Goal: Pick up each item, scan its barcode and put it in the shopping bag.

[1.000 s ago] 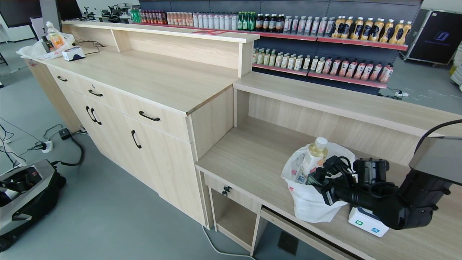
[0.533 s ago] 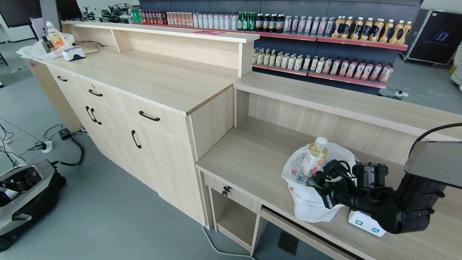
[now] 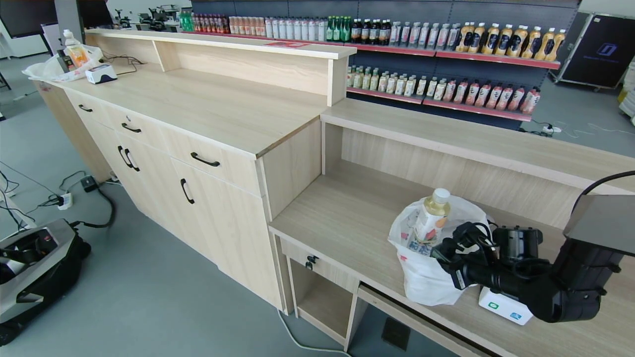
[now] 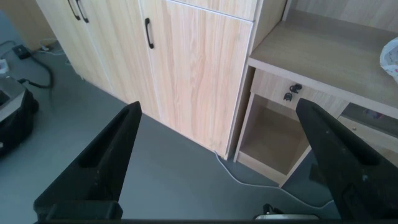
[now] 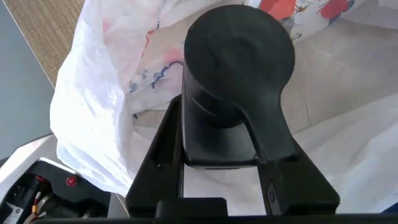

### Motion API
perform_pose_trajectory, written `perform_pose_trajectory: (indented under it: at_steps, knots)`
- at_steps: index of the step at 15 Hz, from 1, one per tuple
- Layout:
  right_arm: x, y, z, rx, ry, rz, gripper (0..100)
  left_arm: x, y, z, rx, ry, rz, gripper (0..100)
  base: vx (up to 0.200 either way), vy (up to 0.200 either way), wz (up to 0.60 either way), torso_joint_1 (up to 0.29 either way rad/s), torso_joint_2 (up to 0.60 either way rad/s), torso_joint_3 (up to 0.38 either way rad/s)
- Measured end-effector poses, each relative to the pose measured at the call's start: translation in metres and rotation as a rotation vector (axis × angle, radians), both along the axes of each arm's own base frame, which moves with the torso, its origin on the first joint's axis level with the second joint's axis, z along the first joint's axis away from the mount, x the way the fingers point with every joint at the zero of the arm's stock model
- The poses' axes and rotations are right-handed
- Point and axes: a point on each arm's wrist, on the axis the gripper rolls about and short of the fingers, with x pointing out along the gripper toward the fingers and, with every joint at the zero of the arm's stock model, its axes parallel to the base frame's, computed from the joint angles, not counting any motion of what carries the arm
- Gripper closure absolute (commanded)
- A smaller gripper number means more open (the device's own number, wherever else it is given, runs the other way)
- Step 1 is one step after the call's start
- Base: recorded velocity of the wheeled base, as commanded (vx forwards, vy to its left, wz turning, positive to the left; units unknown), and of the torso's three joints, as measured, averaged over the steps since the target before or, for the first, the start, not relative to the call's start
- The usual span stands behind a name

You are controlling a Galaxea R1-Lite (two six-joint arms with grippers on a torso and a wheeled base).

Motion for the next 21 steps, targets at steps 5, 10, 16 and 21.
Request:
perform_pose_trajectory:
  at_steps: [5, 10, 16, 21]
  knots:
    - [-0.001, 0.001, 0.010, 0.057, -0.008, 0.010, 0, 0.000, 0.000, 0.000, 0.000, 0.000, 0.000, 0, 0.000, 0.000, 0.00, 0.000, 0.00, 0.000]
    - [-0.013, -0.005, 0.059, 0.056, -0.051, -0.004, 0, 0.000, 0.000, 0.000, 0.000, 0.000, 0.000, 0, 0.000, 0.000, 0.00, 0.000, 0.00, 0.000]
    - [-0.066, -0.058, 0.156, -0.037, -0.300, -0.211, 0, 0.000, 0.000, 0.000, 0.000, -0.001, 0.000, 0, 0.000, 0.000, -0.30, 0.001, 0.00, 0.001]
    - [-0.111, -0.077, 0.222, -0.037, -0.450, -0.341, 0, 0.000, 0.000, 0.000, 0.000, -0.001, 0.000, 0, 0.000, 0.000, -0.60, 0.004, 0.00, 0.000]
